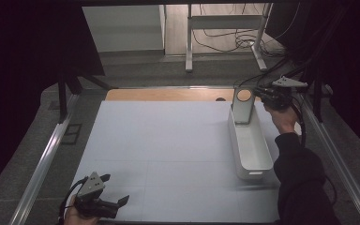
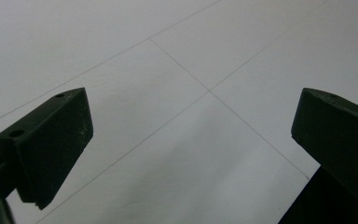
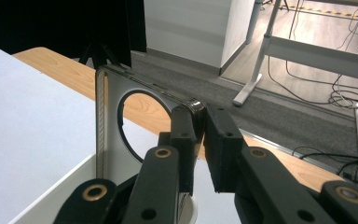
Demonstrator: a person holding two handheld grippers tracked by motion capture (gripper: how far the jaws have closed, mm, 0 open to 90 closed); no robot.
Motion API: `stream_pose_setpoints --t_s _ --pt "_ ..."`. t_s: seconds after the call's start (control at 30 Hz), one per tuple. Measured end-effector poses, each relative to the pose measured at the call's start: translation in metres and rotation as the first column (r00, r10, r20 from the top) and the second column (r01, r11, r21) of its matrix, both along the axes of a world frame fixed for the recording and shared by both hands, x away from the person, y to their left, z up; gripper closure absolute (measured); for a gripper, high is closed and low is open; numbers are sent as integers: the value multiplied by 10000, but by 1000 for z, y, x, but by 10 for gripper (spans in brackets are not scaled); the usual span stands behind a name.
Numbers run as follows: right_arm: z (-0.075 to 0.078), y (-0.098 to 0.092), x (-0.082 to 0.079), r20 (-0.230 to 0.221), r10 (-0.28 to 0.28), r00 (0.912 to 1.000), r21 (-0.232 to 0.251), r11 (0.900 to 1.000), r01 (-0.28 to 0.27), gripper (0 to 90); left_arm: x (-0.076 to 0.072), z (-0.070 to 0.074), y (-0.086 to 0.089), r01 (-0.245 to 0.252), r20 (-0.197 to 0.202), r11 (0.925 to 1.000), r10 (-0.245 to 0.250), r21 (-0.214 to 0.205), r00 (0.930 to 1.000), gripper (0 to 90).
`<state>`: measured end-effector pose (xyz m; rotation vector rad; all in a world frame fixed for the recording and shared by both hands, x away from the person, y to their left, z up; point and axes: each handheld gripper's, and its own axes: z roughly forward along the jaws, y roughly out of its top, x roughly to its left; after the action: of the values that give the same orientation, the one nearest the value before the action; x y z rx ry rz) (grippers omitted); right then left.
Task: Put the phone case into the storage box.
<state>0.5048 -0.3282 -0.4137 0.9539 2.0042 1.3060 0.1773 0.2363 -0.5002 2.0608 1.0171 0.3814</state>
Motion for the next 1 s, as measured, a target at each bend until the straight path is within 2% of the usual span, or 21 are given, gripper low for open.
stream_pose_setpoints --t_s 0.1,0.23,0.33,0.67,0.8,1.0 --pt "-1 1 1 49 56 10000 -167 9998 -56 818 0 0 0 13 -2 10000 -13 2 10000 0" --pt "-3 2 2 88 92 9999 -93 9999 -91 818 0 0 0 17 -5 10000 -17 -6 10000 0" --pt "-6 1 2 27 184 9998 -231 9996 -183 817 0 0 0 39 -6 10000 -39 -7 10000 0" --pt "-12 -1 5 166 -63 9998 -5 10000 63 809 0 0 0 66 3 10000 -66 -13 10000 0" --pt "-12 -1 6 122 -339 9993 -126 9993 341 773 0 0 0 58 1 10000 -58 -11 10000 0" --pt "-13 1 7 -63 -447 9990 -171 9989 446 699 0 0 1 24 -3 10000 -24 -46 10000 0"
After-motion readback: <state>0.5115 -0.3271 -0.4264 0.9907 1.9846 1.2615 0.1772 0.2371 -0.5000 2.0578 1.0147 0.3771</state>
